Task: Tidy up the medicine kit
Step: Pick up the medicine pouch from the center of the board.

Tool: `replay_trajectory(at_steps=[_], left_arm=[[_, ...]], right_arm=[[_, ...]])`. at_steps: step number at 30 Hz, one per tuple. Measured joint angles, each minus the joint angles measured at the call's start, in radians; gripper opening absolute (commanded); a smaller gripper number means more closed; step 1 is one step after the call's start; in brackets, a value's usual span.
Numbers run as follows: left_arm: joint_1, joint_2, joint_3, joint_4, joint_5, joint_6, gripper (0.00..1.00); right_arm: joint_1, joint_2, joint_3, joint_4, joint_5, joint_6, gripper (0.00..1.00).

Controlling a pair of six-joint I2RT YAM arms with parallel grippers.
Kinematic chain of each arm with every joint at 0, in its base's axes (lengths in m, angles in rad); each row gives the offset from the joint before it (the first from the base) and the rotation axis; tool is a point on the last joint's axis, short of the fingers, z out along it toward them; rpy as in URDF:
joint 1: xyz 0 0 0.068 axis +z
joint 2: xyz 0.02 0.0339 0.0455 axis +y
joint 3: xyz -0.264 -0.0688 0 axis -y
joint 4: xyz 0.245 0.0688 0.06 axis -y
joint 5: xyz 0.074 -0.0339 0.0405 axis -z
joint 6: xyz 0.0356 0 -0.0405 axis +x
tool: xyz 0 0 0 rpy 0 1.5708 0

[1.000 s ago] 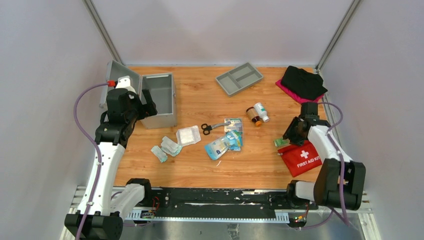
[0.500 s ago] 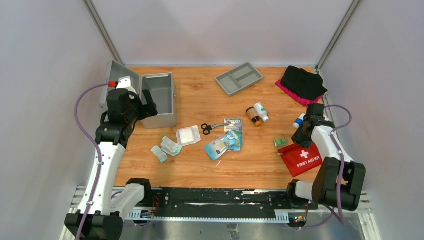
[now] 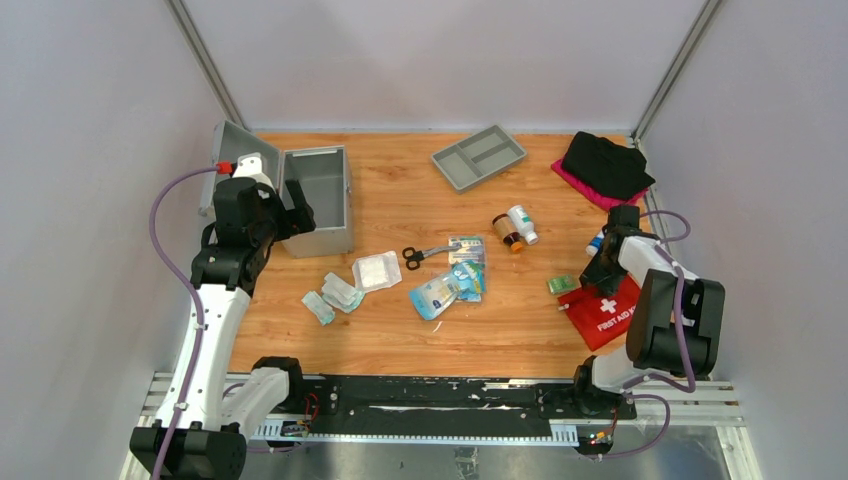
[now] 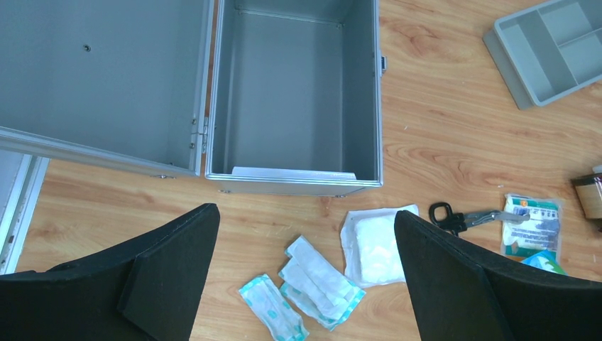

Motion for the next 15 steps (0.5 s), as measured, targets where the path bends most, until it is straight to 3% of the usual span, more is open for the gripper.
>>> replay_trajectory(at_steps=[5, 15], left_arm=[[0.000, 0.000, 0.000, 0.000, 0.001, 0.000, 1.00], [0.002, 0.000, 0.000, 0.000, 0.003, 0.000, 1.00]], right_arm=[[-0.008, 0.001, 0.000, 0.024, -0.013, -0.001, 0.01], [-0.008, -0.058, -0.023, 0.046, -0.034, -0.003, 0.00]])
